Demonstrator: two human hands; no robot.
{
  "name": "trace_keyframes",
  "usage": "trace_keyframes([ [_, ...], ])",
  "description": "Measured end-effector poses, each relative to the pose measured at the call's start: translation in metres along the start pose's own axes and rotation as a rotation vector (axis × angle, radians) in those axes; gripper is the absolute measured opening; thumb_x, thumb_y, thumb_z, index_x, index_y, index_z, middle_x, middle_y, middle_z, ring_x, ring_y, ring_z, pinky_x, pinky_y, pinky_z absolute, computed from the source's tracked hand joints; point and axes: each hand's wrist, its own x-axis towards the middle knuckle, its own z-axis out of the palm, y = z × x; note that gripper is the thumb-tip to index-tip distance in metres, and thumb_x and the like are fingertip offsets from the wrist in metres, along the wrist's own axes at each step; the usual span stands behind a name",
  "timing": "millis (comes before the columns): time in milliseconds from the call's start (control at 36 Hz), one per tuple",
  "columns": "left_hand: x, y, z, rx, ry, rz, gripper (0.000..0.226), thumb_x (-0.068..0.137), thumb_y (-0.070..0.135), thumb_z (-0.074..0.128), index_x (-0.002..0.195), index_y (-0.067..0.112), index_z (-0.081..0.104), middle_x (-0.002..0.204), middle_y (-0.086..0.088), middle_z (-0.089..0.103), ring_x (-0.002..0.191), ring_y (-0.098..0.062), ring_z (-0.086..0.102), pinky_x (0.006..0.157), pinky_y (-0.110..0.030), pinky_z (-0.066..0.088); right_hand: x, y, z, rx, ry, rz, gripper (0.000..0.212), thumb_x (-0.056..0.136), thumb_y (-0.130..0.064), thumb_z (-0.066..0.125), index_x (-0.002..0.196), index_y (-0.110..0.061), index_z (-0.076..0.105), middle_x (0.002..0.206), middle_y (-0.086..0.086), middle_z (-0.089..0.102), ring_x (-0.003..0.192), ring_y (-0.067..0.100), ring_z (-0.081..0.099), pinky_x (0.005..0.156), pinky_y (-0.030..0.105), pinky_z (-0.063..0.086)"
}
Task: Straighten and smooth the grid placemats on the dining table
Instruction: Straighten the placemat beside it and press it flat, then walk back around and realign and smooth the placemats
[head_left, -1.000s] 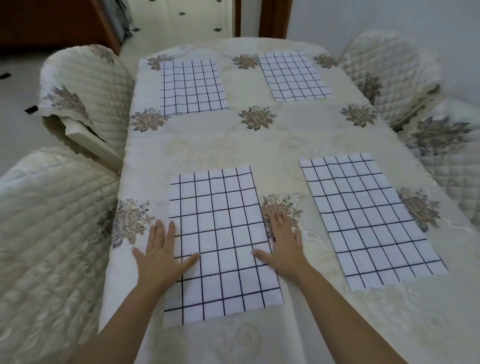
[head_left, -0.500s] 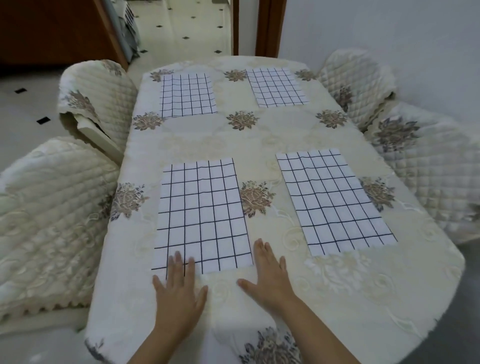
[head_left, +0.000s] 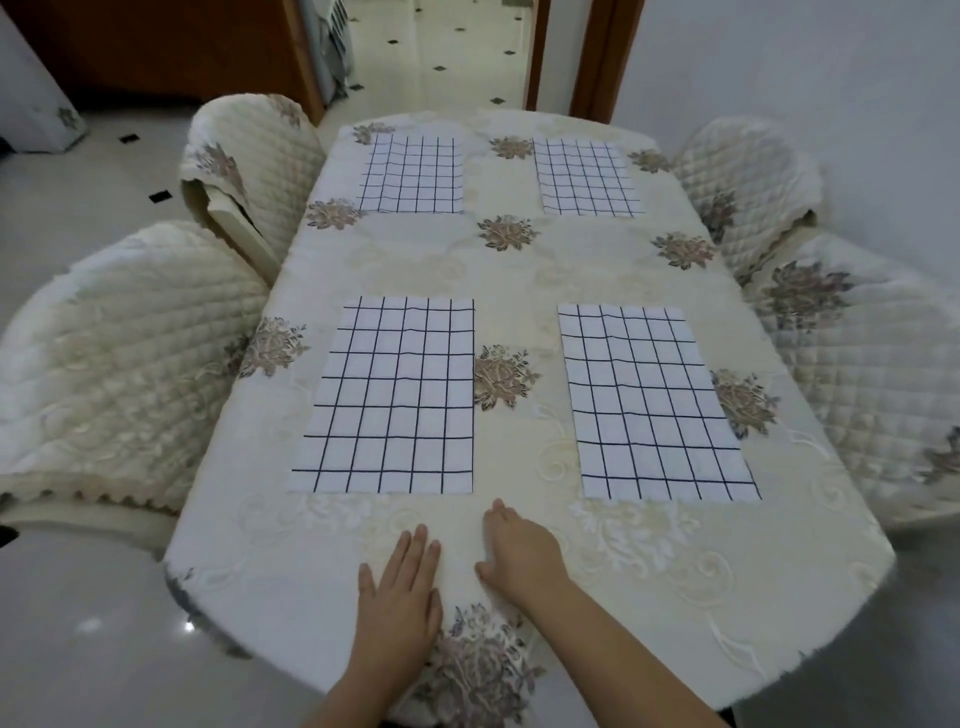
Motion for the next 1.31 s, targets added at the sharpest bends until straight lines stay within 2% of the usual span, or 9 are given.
trace_keyframes([
  [83, -0.006, 0.006, -0.004, -0.081, -0.063, -0.069, 0.050, 0.076, 0.029, 0.036, 0.123, 0.017, 0.046, 0.131, -0.003, 0.058, 0.136, -0.012, 0.014, 0.070, -0.057, 0.052, -0.005, 0.005, -0.006, -0.030, -0.008, -0.022, 0.053, 0.092, -0.030, 0.049, 0.137, -0.006, 0.035, 0.144, 0.013, 0.039, 0.122, 0.028, 0.048, 0.096, 0.036, 0.040],
  [222, -0.014, 0.018, -0.005, -0.145, -0.097, -0.143, 0.054, 0.070, 0.028, 0.035, 0.120, 0.017, 0.052, 0.127, -0.003, 0.061, 0.122, -0.015, 0.038, 0.073, -0.058, 0.051, -0.007, 0.010, -0.011, -0.095, 0.007, -0.071, 0.033, 0.093, -0.027, 0.044, 0.119, -0.006, 0.047, 0.118, 0.015, 0.057, 0.107, 0.029, 0.055, 0.077, 0.034, 0.040],
  [333, -0.015, 0.028, -0.017, -0.345, -0.095, -0.258, 0.062, 0.081, 0.029, 0.024, 0.140, 0.021, 0.041, 0.154, 0.010, 0.022, 0.143, -0.010, 0.017, 0.114, -0.052, 0.015, -0.002, 0.003, -0.017, -0.050, 0.016, -0.077, 0.028, 0.094, -0.026, 0.043, 0.109, -0.005, 0.052, 0.114, 0.016, 0.059, 0.104, 0.029, 0.056, 0.074, 0.032, 0.039],
  [389, -0.015, 0.027, -0.021, -0.422, -0.100, -0.293, 0.052, 0.091, 0.023, 0.029, 0.143, 0.023, 0.034, 0.156, 0.013, 0.011, 0.144, -0.006, 0.009, 0.117, -0.042, 0.004, 0.001, -0.007, -0.017, 0.007, 0.013, -0.067, 0.032, 0.095, -0.027, 0.042, 0.115, -0.004, 0.051, 0.114, 0.015, 0.059, 0.104, 0.030, 0.056, 0.076, 0.032, 0.043],
  [528, -0.031, 0.010, -0.025, -0.480, -0.097, -0.360, 0.048, 0.093, 0.014, 0.037, 0.139, 0.027, 0.040, 0.154, 0.016, 0.016, 0.142, -0.002, 0.014, 0.117, -0.034, 0.008, 0.003, -0.033, -0.006, -0.052, -0.010, -0.097, 0.026, 0.095, -0.021, 0.038, 0.110, -0.005, 0.051, 0.111, 0.013, 0.059, 0.101, 0.029, 0.057, 0.066, 0.028, 0.033],
  [722, -0.062, -0.026, -0.051, -0.770, -0.023, -0.490, 0.034, 0.094, 0.008, 0.042, 0.123, 0.013, 0.058, 0.133, 0.003, 0.054, 0.124, -0.009, 0.046, 0.100, -0.010, 0.026, -0.004, -0.087, 0.005, 0.227, -0.147, -0.166, 0.029, 0.092, -0.028, 0.045, 0.111, -0.013, 0.060, 0.109, 0.008, 0.067, 0.096, 0.023, 0.063, 0.082, 0.031, 0.050],
  [917, -0.117, -0.127, -0.119, -0.971, 0.247, -0.553, 0.027, 0.093, 0.010, 0.049, 0.112, 0.024, 0.064, 0.100, 0.020, 0.063, 0.097, 0.002, 0.060, 0.086, -0.009, 0.044, -0.023, -0.194, 0.003, 0.509, -0.154, -0.335, 0.018, 0.094, -0.020, 0.046, 0.105, -0.022, 0.060, 0.088, -0.004, 0.070, 0.072, 0.006, 0.063, 0.058, 0.009, 0.043],
  [1167, -0.159, -0.259, -0.192, -1.137, 0.543, -0.653, 0.033, 0.094, 0.004, 0.043, 0.091, 0.032, 0.060, 0.088, 0.009, 0.069, 0.082, 0.002, 0.065, 0.074, -0.006, 0.048, -0.038, -0.355, 0.009, 0.790, -0.149, -0.513, 0.028, 0.093, -0.012, 0.050, 0.084, -0.037, 0.059, 0.071, -0.007, 0.067, 0.064, -0.002, 0.061, 0.065, 0.014, 0.047],
  [1306, -0.177, -0.301, -0.210, -1.179, 0.638, -0.647, 0.031, 0.095, 0.006, 0.044, 0.091, 0.032, 0.060, 0.087, 0.007, 0.070, 0.082, 0.000, 0.066, 0.075, -0.010, 0.050, -0.035, -0.420, 0.009, 0.847, -0.192, -0.590, 0.026, 0.093, -0.005, 0.048, 0.087, -0.026, 0.062, 0.069, -0.006, 0.067, 0.062, 0.002, 0.061, 0.063, 0.012, 0.047],
])
